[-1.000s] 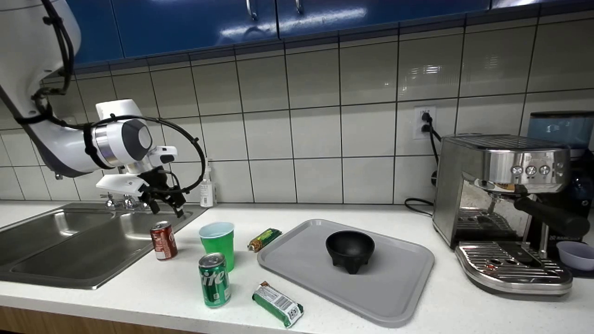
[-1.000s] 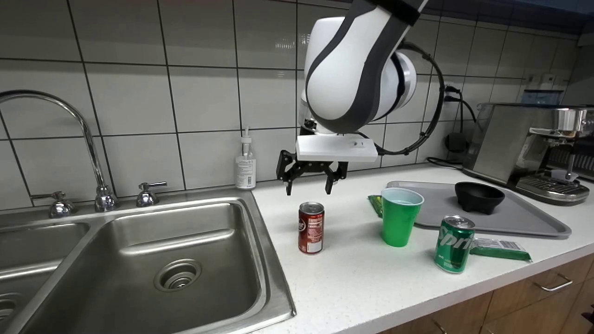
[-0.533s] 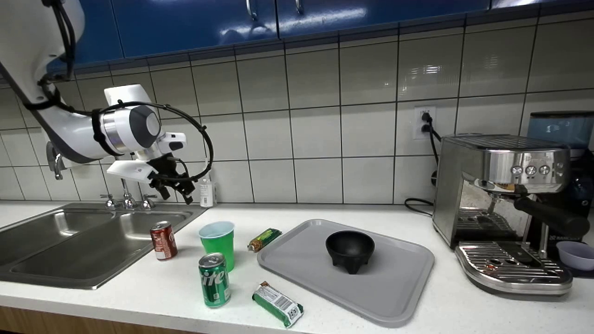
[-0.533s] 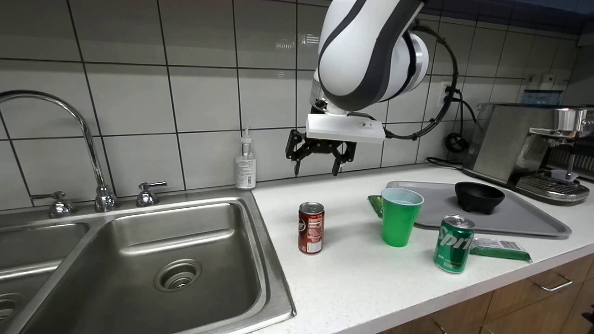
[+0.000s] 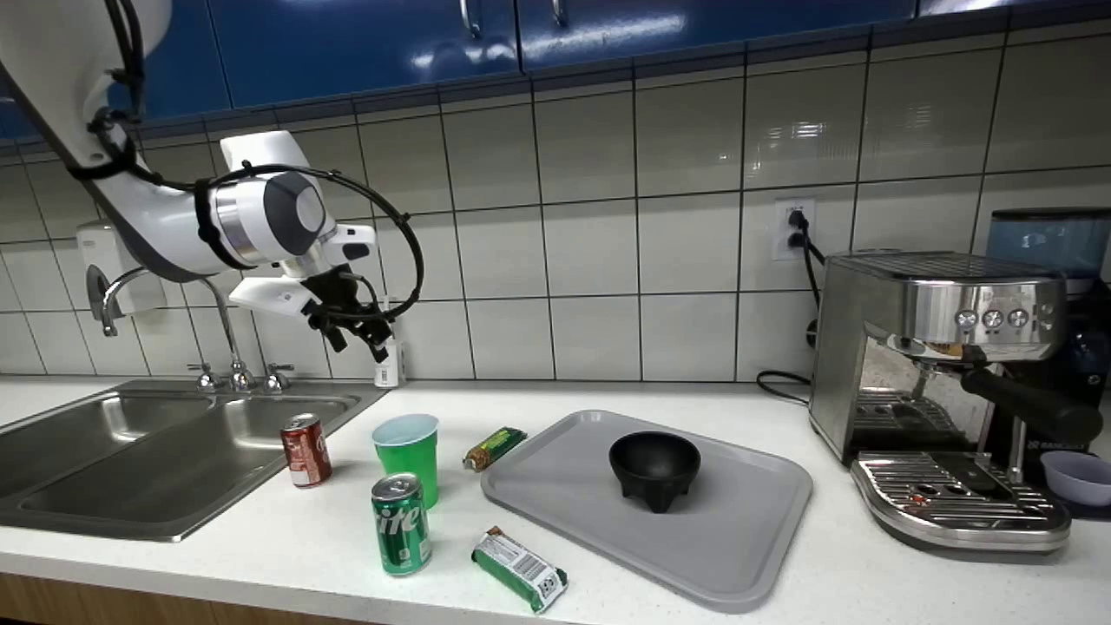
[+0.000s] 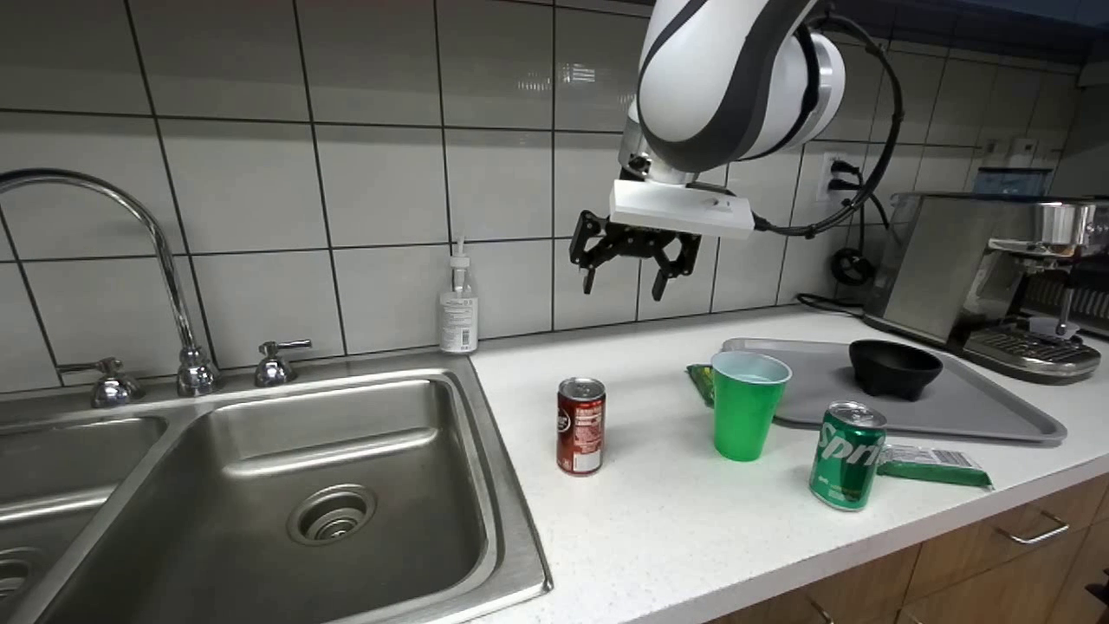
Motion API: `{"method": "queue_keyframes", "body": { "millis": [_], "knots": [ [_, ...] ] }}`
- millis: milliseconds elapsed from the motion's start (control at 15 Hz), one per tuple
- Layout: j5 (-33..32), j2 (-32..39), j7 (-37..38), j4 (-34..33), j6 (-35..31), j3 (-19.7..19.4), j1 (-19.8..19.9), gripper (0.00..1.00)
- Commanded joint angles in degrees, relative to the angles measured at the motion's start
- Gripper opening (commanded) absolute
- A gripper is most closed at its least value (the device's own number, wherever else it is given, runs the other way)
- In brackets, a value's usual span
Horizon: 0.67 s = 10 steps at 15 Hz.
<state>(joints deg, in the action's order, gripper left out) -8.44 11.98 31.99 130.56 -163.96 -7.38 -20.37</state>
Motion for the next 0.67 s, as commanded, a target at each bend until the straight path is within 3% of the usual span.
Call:
{"method": "queue_keyframes", "body": {
  "millis": [0, 600],
  "knots": [
    [-1.53, -4.2, -1.09, 2.78, 1.22, 1.02, 3.5, 1.0],
    [-1.98, -9.18, -2.83, 7.1, 1.14, -5.48, 4.15, 1.0]
  ]
}}
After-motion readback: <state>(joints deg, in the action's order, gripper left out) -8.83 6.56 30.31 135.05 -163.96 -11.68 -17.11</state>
